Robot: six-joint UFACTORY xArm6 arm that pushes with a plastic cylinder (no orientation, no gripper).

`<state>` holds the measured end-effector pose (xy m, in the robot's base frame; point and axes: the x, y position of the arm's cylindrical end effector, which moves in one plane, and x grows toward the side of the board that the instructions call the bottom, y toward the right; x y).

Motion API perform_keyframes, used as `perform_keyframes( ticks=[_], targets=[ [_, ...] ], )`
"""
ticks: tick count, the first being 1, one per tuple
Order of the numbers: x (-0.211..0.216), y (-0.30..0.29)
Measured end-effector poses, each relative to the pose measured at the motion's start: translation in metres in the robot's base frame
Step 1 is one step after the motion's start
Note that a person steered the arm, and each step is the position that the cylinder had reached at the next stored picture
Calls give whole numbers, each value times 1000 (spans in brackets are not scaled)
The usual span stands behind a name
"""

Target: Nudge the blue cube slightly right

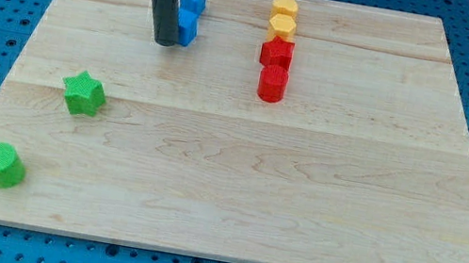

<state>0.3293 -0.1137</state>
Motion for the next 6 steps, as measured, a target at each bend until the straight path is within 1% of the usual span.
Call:
perform_keyframes(
  ticks=[2,3,4,6],
  targets=[
    [-1,-4],
    [-3,-42],
    [-21,-55],
    [-22,-40]
  ],
)
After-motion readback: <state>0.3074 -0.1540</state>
